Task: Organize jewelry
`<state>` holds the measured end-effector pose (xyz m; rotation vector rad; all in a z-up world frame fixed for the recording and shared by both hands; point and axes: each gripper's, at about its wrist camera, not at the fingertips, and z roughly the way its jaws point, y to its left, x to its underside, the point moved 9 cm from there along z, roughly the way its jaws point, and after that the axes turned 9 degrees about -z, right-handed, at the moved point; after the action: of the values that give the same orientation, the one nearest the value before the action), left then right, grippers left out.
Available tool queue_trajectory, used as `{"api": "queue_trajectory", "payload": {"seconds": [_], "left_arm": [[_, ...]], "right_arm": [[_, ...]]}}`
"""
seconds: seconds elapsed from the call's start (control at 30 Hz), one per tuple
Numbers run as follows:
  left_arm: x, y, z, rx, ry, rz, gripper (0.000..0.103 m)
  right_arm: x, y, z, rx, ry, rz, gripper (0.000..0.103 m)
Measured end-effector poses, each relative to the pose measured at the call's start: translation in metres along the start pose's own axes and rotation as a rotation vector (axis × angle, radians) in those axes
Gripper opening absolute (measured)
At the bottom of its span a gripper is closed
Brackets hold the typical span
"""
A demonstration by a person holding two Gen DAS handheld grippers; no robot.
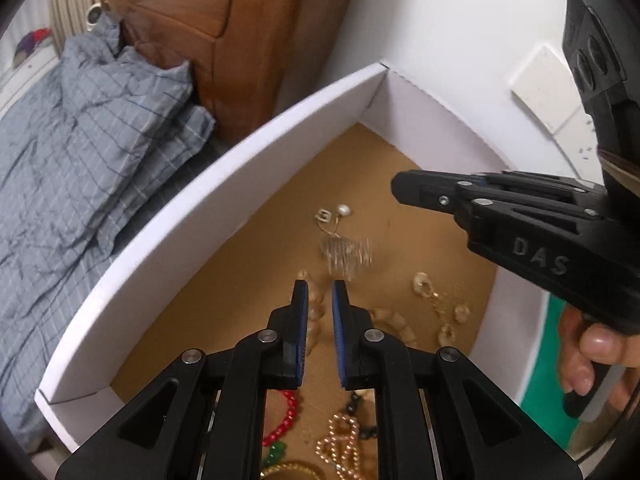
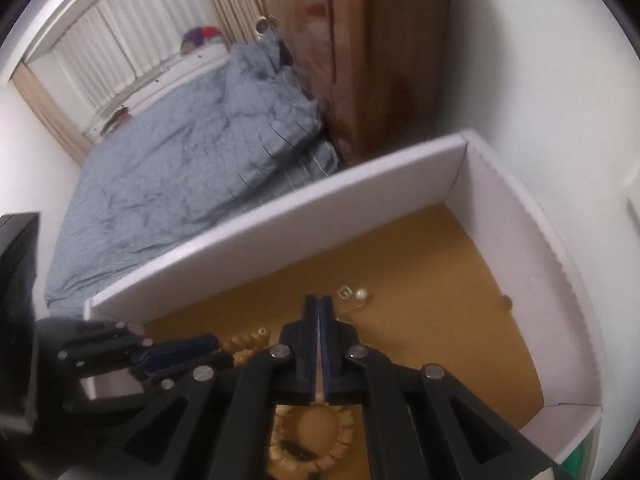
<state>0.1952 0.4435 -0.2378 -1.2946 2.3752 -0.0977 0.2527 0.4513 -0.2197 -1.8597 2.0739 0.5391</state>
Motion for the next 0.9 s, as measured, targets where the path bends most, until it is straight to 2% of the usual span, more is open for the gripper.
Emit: {"api": "queue_trajectory", "payload": {"seconds": [0.03, 0.07, 0.1, 0.13, 0.17, 0.23, 0.33, 0.37, 0.5, 0.63, 0.77, 0.9], "left_arm": [[0.0, 0.002, -0.001, -0.009, -0.007, -0.002, 0.029], [-0.001, 0.004, -0.004, -0.02, -0.017, -0.004, 0.037], [-0.001, 0.005, -0.008, -0.041, -0.036, -0.001, 0.051], [-0.002, 0.006, -0.011, -0.055, -0.052, 0.004, 0.06], [-0.002, 0.006, -0.017, -0.078, -0.076, 0.013, 0.064], [-0.001, 0.006, -0.029, -0.123, -0.113, 0.028, 0.08], [0.005, 0.001, -0.052, -0.176, -0.168, 0.029, 0.096], [0.007, 0.001, -0.06, -0.198, -0.186, 0.018, 0.098], [0.021, -0.001, -0.095, -0.246, -0.253, -0.007, 0.099], [0.04, -0.005, -0.12, -0.286, -0.258, -0.018, 0.1], [0.057, -0.001, -0.14, -0.28, -0.273, -0.063, 0.1], [0.074, 0.01, -0.152, -0.289, -0.242, -0.126, 0.1]], "right_arm": [[0.001, -0.003, -0.001, 0.0, -0.004, 0.013, 0.017], [0.0, -0.005, -0.003, 0.003, -0.014, 0.023, 0.041], [-0.002, -0.005, -0.006, 0.007, -0.021, 0.026, 0.066], [-0.005, -0.007, -0.007, 0.013, -0.029, 0.028, 0.072], [-0.004, -0.009, -0.013, 0.02, -0.041, 0.029, 0.072], [-0.001, -0.01, -0.026, 0.031, -0.056, 0.033, 0.072], [0.007, -0.01, -0.045, 0.08, -0.065, 0.016, 0.072], [0.014, -0.007, -0.054, 0.097, -0.072, 0.004, 0.072], [0.036, 0.001, -0.084, 0.122, -0.087, -0.015, 0.073], [0.059, 0.007, -0.116, 0.129, -0.115, 0.011, 0.079], [0.078, 0.014, -0.143, 0.168, -0.141, 0.008, 0.079], [0.09, 0.022, -0.159, 0.188, -0.138, 0.006, 0.079]]}}
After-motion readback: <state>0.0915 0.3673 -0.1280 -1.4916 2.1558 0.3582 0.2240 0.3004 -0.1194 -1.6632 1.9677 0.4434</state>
